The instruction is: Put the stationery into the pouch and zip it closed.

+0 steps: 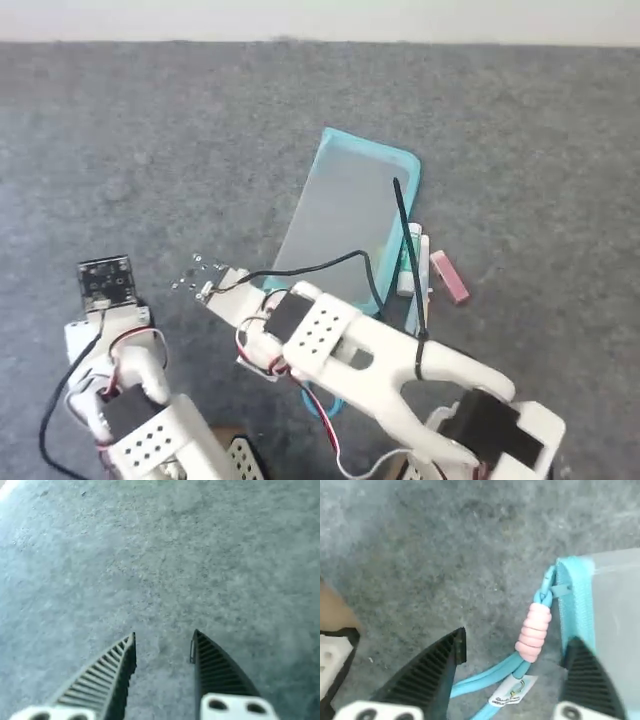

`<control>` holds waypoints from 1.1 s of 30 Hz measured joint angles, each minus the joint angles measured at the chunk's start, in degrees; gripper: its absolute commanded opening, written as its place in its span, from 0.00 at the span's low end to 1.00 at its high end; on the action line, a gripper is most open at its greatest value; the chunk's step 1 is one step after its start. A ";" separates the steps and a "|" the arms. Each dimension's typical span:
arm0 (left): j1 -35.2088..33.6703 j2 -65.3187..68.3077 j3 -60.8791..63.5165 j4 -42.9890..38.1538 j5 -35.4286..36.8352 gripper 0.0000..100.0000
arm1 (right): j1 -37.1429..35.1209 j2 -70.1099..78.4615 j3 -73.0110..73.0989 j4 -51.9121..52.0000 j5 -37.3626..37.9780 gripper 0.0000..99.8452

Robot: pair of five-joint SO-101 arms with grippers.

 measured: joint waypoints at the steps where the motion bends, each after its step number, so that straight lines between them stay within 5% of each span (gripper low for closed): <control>1: 0.88 0.00 0.00 0.26 0.00 0.17 | 0.00 0.00 0.35 -0.70 -0.26 0.21; 21: 2.46 0.00 0.00 0.70 0.00 0.17 | 6.24 6.51 1.32 -7.21 -0.53 0.22; 28: 2.46 0.00 0.00 0.70 0.00 0.18 | 6.42 9.23 1.32 -7.74 -0.53 0.04; 33: 2.46 0.00 0.00 0.70 0.00 0.18 | 6.86 11.16 1.32 -8.79 -0.53 0.01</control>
